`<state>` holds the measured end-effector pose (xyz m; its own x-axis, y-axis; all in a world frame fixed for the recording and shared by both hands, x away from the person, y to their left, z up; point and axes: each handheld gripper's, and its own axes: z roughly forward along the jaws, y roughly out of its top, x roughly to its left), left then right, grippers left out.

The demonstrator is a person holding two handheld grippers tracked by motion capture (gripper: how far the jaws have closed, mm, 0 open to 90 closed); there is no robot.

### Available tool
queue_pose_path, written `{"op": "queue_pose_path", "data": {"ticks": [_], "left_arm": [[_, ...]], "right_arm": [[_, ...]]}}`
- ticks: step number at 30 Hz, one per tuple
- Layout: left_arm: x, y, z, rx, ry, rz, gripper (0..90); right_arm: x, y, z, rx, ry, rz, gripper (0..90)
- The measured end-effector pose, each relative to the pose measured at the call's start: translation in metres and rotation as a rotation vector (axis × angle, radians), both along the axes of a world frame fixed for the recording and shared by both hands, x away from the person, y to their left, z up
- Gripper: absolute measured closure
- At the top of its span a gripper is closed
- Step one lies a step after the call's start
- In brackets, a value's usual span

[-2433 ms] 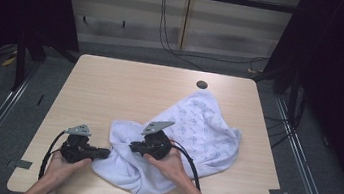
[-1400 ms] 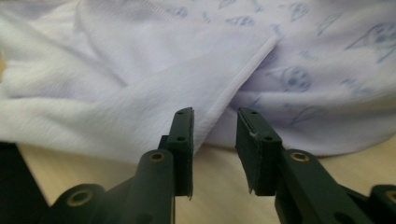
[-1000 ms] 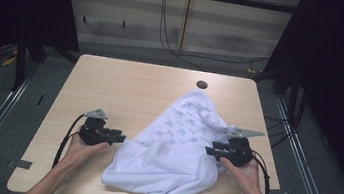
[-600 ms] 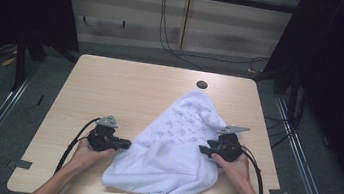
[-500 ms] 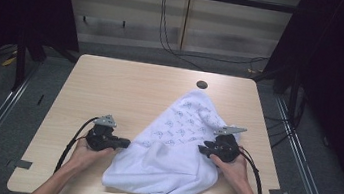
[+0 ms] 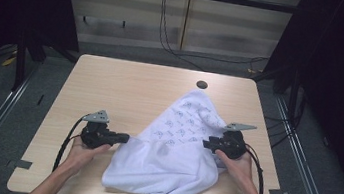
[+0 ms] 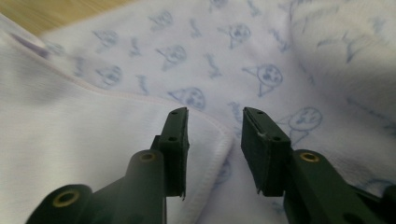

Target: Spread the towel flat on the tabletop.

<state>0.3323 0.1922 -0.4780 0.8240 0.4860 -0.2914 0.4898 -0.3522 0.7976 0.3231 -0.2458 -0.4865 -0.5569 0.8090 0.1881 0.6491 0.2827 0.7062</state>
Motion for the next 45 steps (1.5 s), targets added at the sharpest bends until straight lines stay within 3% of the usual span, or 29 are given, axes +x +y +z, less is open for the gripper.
{"op": "queue_pose_path", "data": {"ticks": [4,6,8,10,14,17,18,20,24,25,29,38,41,45], "left_arm": [[0.002,0.0,-0.002,0.002,0.007,0.009,87.7],[0.002,0.001,-0.003,0.001,0.006,0.013,87.7],[0.001,0.002,-0.001,-0.012,0.003,0.014,87.7],[-0.001,0.003,0.001,-0.019,-0.006,0.01,87.7],[-0.004,0.006,0.004,-0.04,-0.012,0.012,87.7],[-0.004,0.002,0.001,-0.047,0.015,-0.011,87.5],[-0.005,-0.002,-0.001,-0.037,0.025,-0.029,87.4],[-0.008,-0.013,-0.009,0.008,0.042,-0.065,87.3],[-0.012,-0.035,-0.022,0.113,0.048,-0.121,86.9],[-0.012,-0.038,-0.022,0.14,0.033,-0.126,86.9],[-0.014,-0.039,-0.021,0.175,0.004,-0.131,87.1],[-0.016,-0.035,-0.022,0.152,0.044,-0.115,87.3],[-0.013,-0.036,-0.023,0.145,0.051,-0.097,87.6],[-0.001,-0.037,-0.026,0.131,0.048,-0.047,87.9]], "right_arm": [[0.007,0.006,-0.013,-0.03,0.032,0.018,61.1],[0.004,0.008,-0.011,-0.032,0.029,0.045,67.8],[0.0,0.011,-0.009,-0.025,0.026,0.082,82.3],[-0.005,0.012,-0.002,-0.012,-0.006,0.081,86.1],[-0.02,0.003,0.022,0.079,-0.07,0.079,86.8],[-0.038,-0.008,0.032,0.105,-0.081,0.076,87.0],[-0.046,-0.01,0.03,0.094,-0.059,0.081,87.2],[-0.061,-0.012,0.022,0.027,-0.028,0.098,87.2],[-0.075,-0.023,0.003,0.032,0.033,0.064,87.2],[-0.074,-0.025,0.0,0.02,0.045,0.06,87.2],[-0.062,-0.024,-0.007,-0.011,0.058,0.047,87.3],[-0.015,-0.022,-0.012,-0.03,0.036,0.011,87.8],[0.008,-0.017,-0.013,-0.041,0.02,0.005,88.1],[0.034,-0.013,-0.016,-0.016,0.018,-0.013,88.4]]}}
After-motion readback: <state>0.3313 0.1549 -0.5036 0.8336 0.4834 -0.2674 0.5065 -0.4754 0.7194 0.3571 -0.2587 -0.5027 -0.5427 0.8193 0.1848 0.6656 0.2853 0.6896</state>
